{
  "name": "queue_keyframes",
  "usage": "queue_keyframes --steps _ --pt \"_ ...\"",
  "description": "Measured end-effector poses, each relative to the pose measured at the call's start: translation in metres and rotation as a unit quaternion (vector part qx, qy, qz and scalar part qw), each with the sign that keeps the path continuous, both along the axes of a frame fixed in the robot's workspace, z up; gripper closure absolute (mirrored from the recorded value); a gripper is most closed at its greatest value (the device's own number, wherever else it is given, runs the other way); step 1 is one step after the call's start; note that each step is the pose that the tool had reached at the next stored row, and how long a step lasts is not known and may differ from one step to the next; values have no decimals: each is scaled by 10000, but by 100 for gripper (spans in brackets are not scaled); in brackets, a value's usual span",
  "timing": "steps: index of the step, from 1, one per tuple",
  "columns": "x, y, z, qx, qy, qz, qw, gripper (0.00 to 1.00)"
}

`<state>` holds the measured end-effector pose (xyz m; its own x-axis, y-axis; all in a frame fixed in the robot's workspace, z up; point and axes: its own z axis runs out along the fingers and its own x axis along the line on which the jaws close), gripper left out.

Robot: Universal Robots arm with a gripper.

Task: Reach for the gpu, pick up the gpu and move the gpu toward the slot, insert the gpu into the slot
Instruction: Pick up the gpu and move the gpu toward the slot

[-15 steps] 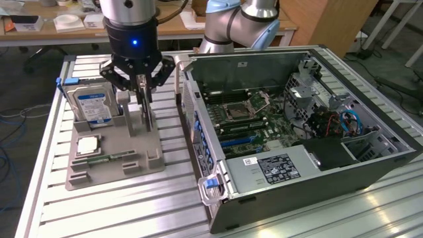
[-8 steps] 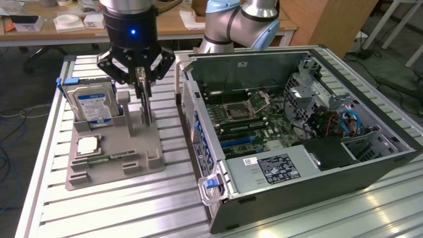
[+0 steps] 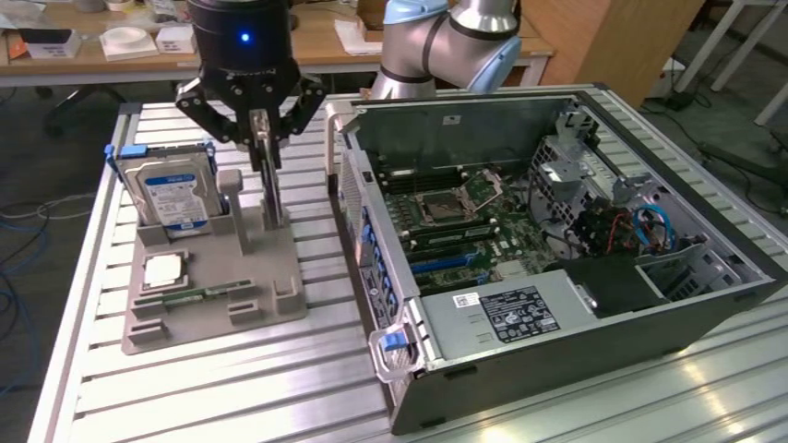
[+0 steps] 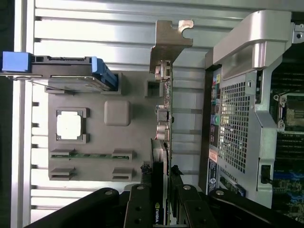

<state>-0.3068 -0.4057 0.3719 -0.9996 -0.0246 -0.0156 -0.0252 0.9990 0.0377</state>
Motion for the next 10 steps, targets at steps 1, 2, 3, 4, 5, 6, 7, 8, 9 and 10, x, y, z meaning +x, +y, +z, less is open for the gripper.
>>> queue_keyframes --steps 1,2,3,4,5,6,7,8,9,10 --pt "0 0 18 0 0 0 10000 74" --pt "0 0 35 0 0 0 10000 74" --pt "0 0 52 0 0 0 10000 74" --pt "0 0 68 0 0 0 10000 74" --pt "0 0 84 0 0 0 10000 74" --pt "0 0 100 0 0 0 10000 74" --pt "0 0 116 0 0 0 10000 74" --pt "0 0 131 0 0 0 10000 74" --pt "0 0 146 0 0 0 10000 74" --pt "0 0 161 0 0 0 10000 74"
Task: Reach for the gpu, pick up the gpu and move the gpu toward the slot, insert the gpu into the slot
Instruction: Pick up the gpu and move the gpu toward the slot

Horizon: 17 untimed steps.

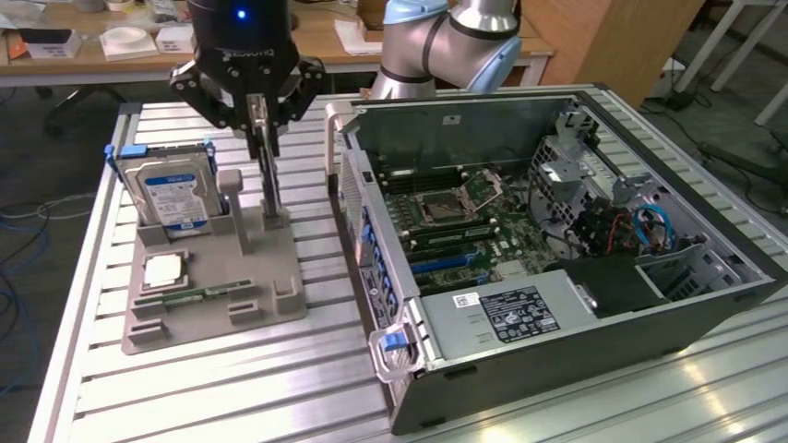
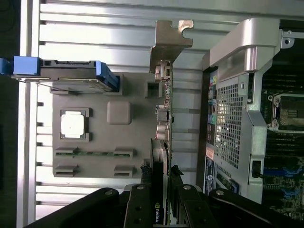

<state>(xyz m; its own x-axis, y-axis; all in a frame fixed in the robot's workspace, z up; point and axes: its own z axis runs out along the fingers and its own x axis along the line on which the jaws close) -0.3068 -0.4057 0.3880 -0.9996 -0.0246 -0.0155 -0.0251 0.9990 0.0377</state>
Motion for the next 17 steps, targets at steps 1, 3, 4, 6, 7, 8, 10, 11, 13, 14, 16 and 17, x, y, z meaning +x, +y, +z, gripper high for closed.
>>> queue_keyframes --steps 1,3,4,6,7,8,10,11,13,14,16,17 --pt "0 0 14 0 0 0 10000 74" --pt "0 0 44 0 0 0 10000 74" --pt "0 0 58 0 0 0 10000 74" --pt "0 0 87 0 0 0 10000 74" --pt "0 0 100 0 0 0 10000 74" --pt "0 0 114 0 0 0 10000 74" --pt "0 0 142 0 0 0 10000 74" --pt "0 0 153 0 0 0 10000 74" --pt "0 0 174 0 0 0 10000 74" --pt "0 0 177 1 -1 0 10000 74" --pt "0 0 177 0 -1 0 10000 74" --pt "0 0 178 0 0 1 10000 74"
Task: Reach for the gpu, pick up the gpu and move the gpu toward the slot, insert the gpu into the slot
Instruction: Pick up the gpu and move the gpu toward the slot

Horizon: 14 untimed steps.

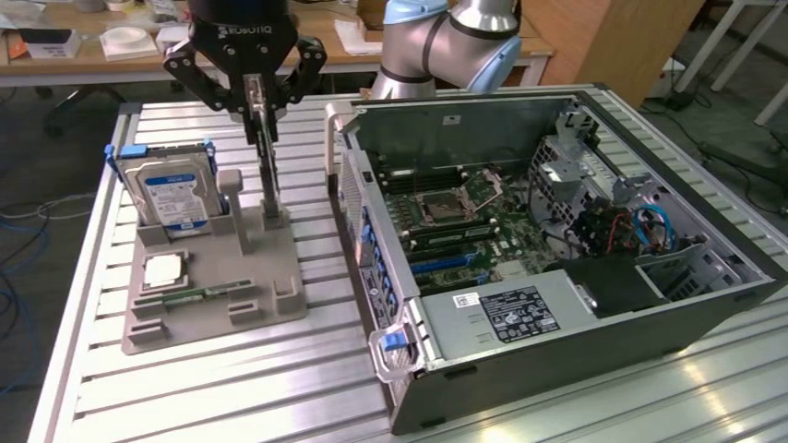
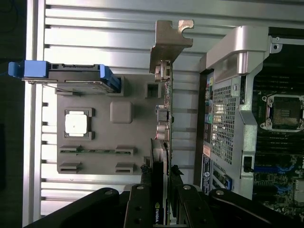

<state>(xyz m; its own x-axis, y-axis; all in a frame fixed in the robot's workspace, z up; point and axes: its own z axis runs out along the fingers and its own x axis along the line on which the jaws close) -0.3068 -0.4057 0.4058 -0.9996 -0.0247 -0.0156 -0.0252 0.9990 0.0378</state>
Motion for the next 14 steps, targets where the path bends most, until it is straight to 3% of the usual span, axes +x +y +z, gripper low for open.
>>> queue_keyframes --steps 14 --pt "106 0 4 -9 0 -94 10000 74"
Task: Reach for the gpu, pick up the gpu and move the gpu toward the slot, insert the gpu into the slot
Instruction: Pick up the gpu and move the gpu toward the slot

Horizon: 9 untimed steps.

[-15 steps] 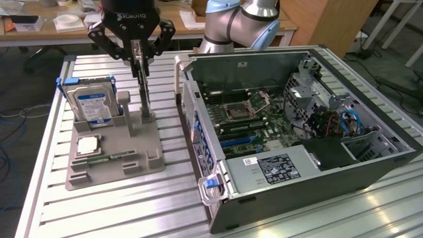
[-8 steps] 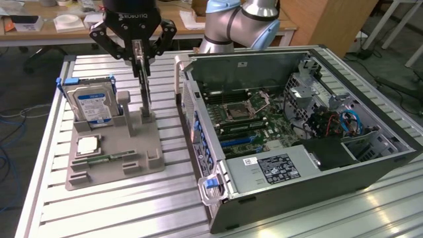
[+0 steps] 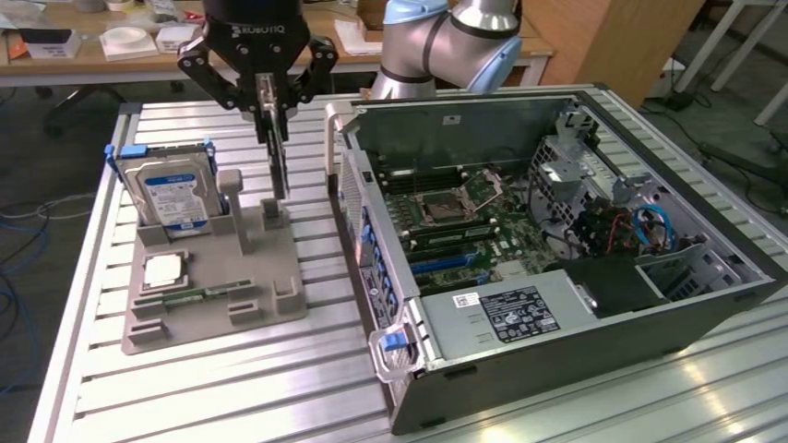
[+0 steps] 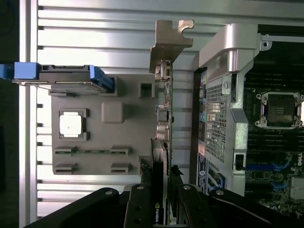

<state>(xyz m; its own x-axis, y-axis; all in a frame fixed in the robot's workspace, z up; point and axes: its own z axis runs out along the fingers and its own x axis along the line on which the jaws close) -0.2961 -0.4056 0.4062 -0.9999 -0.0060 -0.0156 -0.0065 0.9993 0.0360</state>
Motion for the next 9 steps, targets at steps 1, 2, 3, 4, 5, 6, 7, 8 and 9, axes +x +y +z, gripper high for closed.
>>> queue_keyframes --steps 1,2,3,4,5,6,7,8,9 --pt "5 0 1 -5 0 -19 10000 74" --pt "12 0 1 -9 0 -36 10000 74" --pt "16 0 2 -15 0 -55 10000 74" --pt "18 0 4 -23 0 -79 10000 74" --pt "23 0 4 -30 0 -98 9999 74" --pt "31 -1 4 -34 0 -114 9999 74" --pt "37 -1 4 -37 0 -126 9999 74" --pt "43 0 4 -38 0 -136 9999 74" --pt "49 0 5 -40 0 -143 9999 74"
